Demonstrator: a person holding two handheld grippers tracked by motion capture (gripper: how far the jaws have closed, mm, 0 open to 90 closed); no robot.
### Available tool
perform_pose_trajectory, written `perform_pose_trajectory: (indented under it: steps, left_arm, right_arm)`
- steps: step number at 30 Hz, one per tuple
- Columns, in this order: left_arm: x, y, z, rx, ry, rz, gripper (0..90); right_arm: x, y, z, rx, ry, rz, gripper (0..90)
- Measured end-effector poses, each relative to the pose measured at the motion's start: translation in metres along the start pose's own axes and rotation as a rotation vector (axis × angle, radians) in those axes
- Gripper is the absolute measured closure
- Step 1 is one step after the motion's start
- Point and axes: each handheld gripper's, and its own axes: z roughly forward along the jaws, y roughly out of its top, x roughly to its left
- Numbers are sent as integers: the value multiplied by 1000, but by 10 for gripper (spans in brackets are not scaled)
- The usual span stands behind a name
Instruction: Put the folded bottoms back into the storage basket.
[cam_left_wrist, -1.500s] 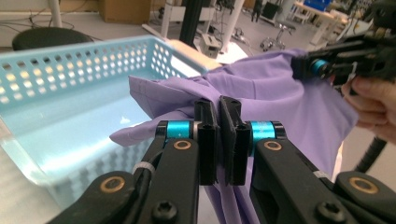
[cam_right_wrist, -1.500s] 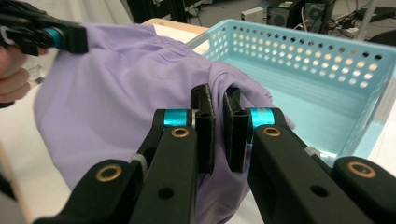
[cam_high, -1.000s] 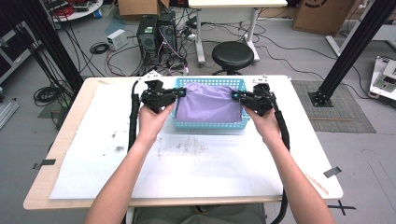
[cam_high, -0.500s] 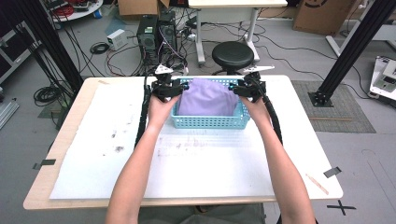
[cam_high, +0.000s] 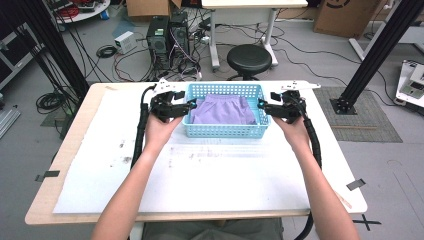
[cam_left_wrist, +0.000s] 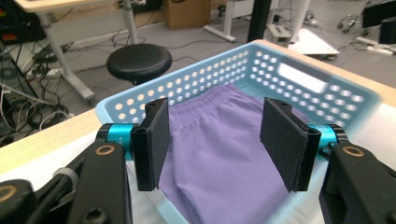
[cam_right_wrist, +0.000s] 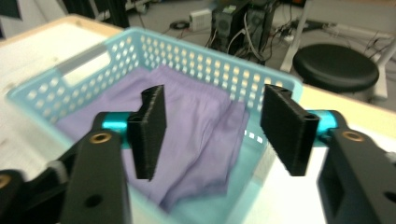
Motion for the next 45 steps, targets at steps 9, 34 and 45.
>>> perform_pose_trajectory:
  steps: [9,34,45]
  left_arm:
    - [-30,-27,-50,-63,-59,57,384]
    - [-60,-103,-70,-37,-77,85,348]
    - [-60,-110,-63,2,-77,82,343]
  right_arm:
    - [13,-40,-45,-112,22,-23,377]
    - [35,-140,-83,-174,-79,-25,354]
    - [33,-149,-73,-134,-83,-38,340]
